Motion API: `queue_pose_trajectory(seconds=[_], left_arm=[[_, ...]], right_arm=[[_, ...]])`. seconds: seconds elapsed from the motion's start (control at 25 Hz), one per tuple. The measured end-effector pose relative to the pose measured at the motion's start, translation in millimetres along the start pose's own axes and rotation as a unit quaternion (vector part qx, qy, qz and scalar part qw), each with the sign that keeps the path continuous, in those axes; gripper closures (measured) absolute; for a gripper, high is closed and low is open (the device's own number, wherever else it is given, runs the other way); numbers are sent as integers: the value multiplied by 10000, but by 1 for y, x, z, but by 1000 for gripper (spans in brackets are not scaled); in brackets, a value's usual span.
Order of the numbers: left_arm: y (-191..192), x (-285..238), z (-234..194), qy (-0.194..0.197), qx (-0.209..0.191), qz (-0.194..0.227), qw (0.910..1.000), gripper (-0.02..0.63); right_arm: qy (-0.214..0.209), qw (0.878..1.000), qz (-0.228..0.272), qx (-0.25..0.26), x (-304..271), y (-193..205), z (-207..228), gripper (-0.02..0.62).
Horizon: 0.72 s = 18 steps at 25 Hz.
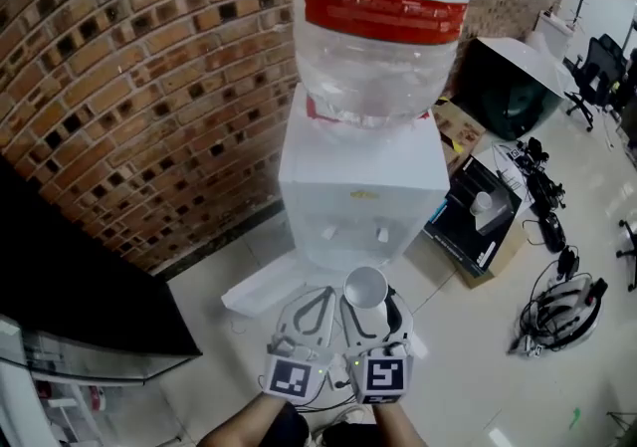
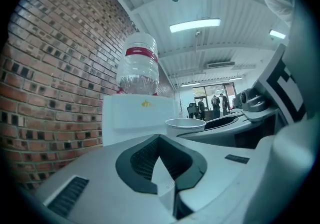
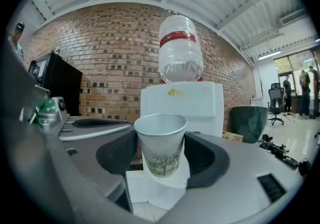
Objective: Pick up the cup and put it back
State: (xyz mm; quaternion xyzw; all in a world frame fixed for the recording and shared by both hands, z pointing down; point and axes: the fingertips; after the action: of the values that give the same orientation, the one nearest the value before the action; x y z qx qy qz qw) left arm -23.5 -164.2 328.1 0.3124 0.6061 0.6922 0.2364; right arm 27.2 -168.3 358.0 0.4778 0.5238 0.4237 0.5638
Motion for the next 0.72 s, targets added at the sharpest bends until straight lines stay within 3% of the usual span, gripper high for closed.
queue_pose_trajectory(seconds=[0.4,0.56,0.72], left_arm=[[-162,2,5,-51,185,-112,9998,609],[-206,6,2,-90,197,-102,9997,609],[-230,13,2,-58,52,-48,10000,609]], right_arm=[[-62,9999,83,118,59,-167,-13,293],[-4,9997,179,183,75,-211,-17,293],[27,9995,222,242,85,-227,-22,293]])
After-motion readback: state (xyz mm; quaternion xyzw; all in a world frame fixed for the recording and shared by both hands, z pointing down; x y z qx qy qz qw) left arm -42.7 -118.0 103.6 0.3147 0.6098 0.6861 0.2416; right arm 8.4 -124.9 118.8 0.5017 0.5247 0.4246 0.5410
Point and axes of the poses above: the fingertips, and each gripper's own axes: x backward along the fingers, z to its right, y out of its underside, and after that the axes turned 14 degrees about y, right-handed
